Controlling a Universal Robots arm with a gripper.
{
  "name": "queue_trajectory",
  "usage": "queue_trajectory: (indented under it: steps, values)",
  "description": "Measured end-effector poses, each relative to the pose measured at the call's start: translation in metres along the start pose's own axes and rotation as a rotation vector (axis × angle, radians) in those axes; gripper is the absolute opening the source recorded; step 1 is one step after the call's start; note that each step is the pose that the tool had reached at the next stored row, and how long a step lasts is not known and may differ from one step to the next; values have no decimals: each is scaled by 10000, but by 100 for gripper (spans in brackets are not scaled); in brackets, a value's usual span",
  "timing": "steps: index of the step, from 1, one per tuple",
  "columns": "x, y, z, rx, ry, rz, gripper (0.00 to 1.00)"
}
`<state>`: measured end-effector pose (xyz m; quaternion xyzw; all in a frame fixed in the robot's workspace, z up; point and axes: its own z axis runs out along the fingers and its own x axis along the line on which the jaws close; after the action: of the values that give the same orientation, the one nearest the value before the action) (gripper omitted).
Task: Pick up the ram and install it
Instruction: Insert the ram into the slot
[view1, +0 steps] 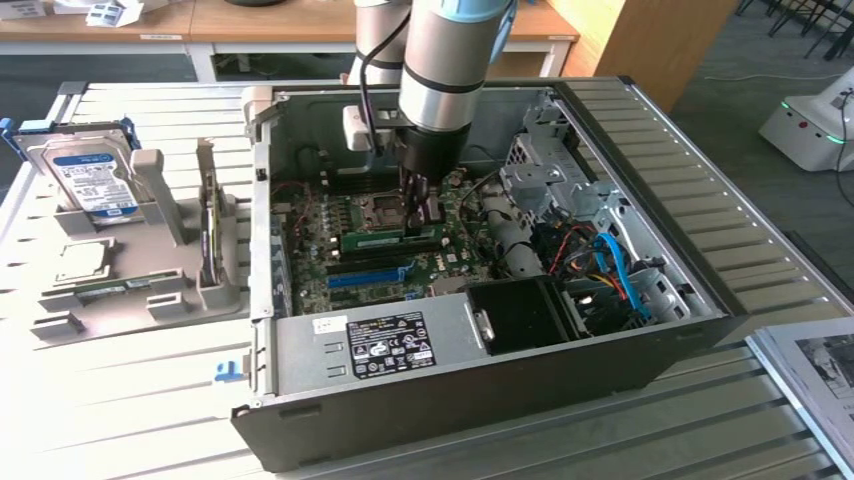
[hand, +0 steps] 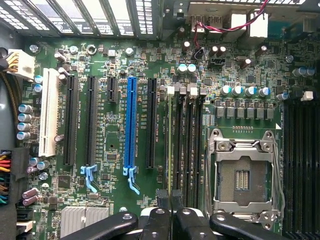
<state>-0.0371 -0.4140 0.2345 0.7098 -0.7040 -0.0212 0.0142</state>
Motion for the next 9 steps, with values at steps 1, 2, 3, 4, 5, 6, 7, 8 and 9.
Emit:
queue_trajectory:
  steps: [1,2,3,4,5,6,7,8,9]
  values:
    - [0,0,0,0,0,0,12]
    - [1,0,0,0,0,0,12]
    - [2,0,2,1,-2,-1,12]
    - [3,0,5,0,0,-1,12]
    - [4,0,5,-1,2,0,12]
    - [4,0,5,-1,3,0,12]
    - [3,0,6,-1,2,0,12]
    - [3,0,6,-1,1,3,12]
    - [3,0,7,-1,1,14,12]
